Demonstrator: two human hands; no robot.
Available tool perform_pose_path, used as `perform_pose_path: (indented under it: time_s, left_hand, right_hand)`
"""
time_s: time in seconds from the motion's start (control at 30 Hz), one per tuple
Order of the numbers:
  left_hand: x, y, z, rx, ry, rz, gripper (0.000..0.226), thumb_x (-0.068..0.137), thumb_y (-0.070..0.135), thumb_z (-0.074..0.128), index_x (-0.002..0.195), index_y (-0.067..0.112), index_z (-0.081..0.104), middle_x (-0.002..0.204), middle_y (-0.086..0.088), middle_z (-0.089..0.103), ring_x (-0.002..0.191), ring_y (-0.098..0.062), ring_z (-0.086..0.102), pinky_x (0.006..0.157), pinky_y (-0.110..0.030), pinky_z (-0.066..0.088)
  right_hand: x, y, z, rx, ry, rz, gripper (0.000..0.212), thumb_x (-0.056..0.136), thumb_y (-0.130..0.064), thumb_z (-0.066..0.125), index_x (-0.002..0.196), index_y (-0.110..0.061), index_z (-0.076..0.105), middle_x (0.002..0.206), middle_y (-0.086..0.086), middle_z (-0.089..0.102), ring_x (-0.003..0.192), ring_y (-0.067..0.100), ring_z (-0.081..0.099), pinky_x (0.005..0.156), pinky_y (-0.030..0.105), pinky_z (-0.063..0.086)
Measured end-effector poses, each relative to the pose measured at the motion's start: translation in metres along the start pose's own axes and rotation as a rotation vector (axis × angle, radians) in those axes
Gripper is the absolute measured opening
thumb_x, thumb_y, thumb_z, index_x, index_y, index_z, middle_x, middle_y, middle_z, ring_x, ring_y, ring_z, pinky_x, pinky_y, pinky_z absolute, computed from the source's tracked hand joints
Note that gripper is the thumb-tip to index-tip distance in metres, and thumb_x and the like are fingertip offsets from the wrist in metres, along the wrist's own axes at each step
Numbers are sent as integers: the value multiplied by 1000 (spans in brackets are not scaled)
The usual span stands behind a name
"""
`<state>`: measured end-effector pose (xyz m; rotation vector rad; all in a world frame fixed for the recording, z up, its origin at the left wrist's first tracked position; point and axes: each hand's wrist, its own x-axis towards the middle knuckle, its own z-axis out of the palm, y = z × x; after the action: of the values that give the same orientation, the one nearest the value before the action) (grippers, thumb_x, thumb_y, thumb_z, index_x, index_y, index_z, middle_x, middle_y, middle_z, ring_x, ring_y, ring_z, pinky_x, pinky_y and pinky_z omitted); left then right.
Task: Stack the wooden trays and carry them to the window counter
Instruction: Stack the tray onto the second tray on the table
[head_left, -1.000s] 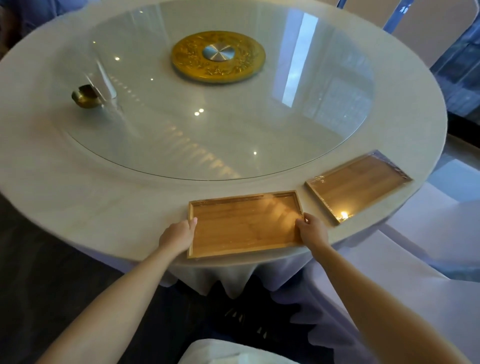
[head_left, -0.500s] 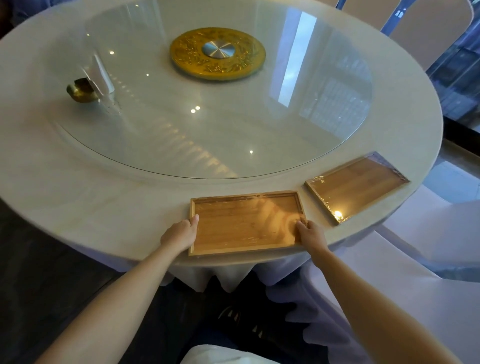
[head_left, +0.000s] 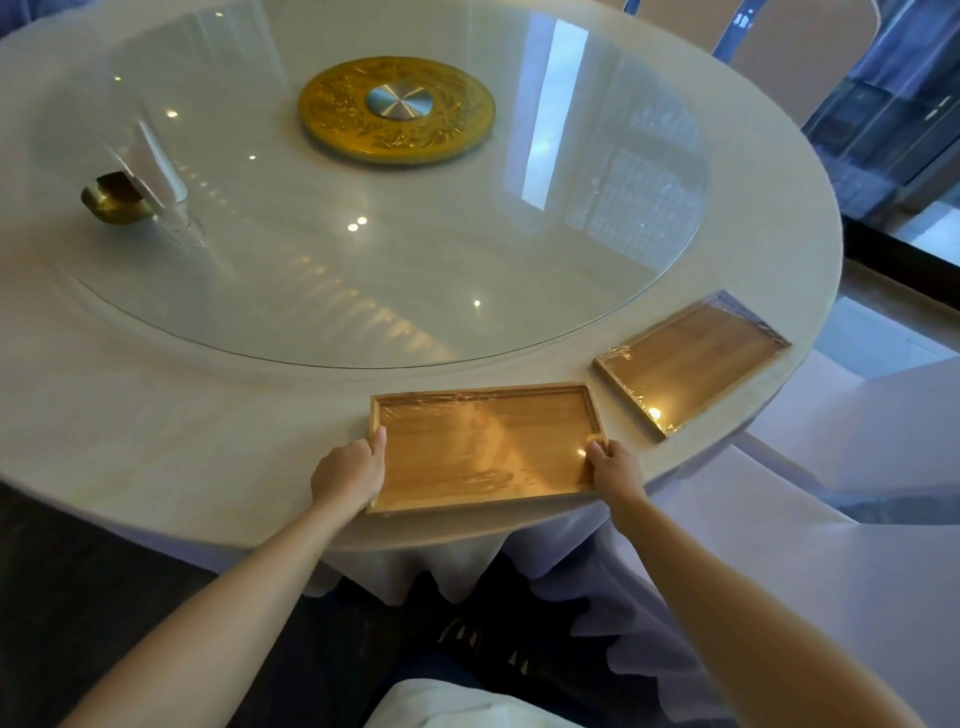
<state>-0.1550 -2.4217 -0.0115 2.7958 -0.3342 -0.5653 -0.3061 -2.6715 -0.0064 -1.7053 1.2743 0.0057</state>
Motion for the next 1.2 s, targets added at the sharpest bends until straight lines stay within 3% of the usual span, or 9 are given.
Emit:
perform_pose_path:
  time_s: [0.1, 0.23, 0.43, 0.57, 0.67, 0.8, 1.07, 1.2]
  left_hand:
    - [8, 8, -8, 23, 54, 69, 63, 97, 44, 14, 47, 14, 38, 52, -2, 45, 53, -19, 48, 51, -25, 35]
    - [18, 29, -14, 43, 81, 125, 64, 97, 43, 14, 61, 7, 53, 69, -7, 54, 70, -29, 57, 58, -28, 38]
    - [26, 85, -13, -13, 54, 231, 60, 97, 43, 13, 55, 12, 44, 69, -8, 54, 66, -26, 51, 58, -29, 36]
    - [23, 130, -1, 4, 80, 270, 59, 97, 42, 14, 65, 10, 52, 71, -6, 54, 65, -22, 49, 54, -28, 32]
    - [20, 164, 15, 21, 101, 253, 59, 97, 42, 14, 67, 10, 55, 70, -6, 55, 63, -21, 48, 46, -25, 27]
    - [16, 286, 57, -21, 122, 144, 64, 97, 42, 14, 76, 6, 63, 75, -8, 59, 72, -28, 58, 58, -28, 36]
    - [14, 305, 75, -58, 179, 75, 66, 97, 42, 13, 84, 3, 66, 88, -16, 69, 73, -27, 59, 62, -27, 41]
    - [9, 332, 87, -78, 198, -6, 65, 97, 41, 13, 67, 6, 59, 83, -19, 70, 77, -33, 65, 62, -32, 45]
  right_hand:
    - [-2, -1, -5, 66, 17, -6, 23, 95, -27, 38, 94, -9, 53, 72, 3, 50, 73, 18, 48, 73, 34, 39]
    - [0, -8, -25, 150, 75, -25, 21, 95, -26, 40, 98, -10, 54, 81, 6, 53, 84, 23, 51, 84, 40, 45]
    - [15, -17, -80, 196, 200, -77, 21, 93, -24, 44, 86, -8, 56, 77, 9, 50, 79, 22, 46, 71, 34, 36]
    - [36, -10, -121, 191, 205, -79, 23, 94, -25, 44, 88, -8, 57, 70, 5, 50, 74, 20, 46, 62, 30, 36]
    - [62, -4, -154, 199, 160, -96, 29, 94, -24, 44, 97, 0, 61, 81, 13, 52, 74, 22, 48, 68, 32, 38]
    - [153, -6, -257, 145, 73, -149, 24, 94, -24, 44, 88, -6, 58, 77, 10, 51, 66, 16, 46, 58, 26, 38]
    - [189, -2, -269, 48, -6, -189, 25, 94, -27, 41, 78, -12, 54, 65, 0, 47, 60, 13, 43, 56, 24, 34]
    - [228, -12, -286, -57, -72, -212, 28, 94, -29, 41, 90, -7, 58, 70, 3, 50, 71, 18, 46, 66, 31, 36]
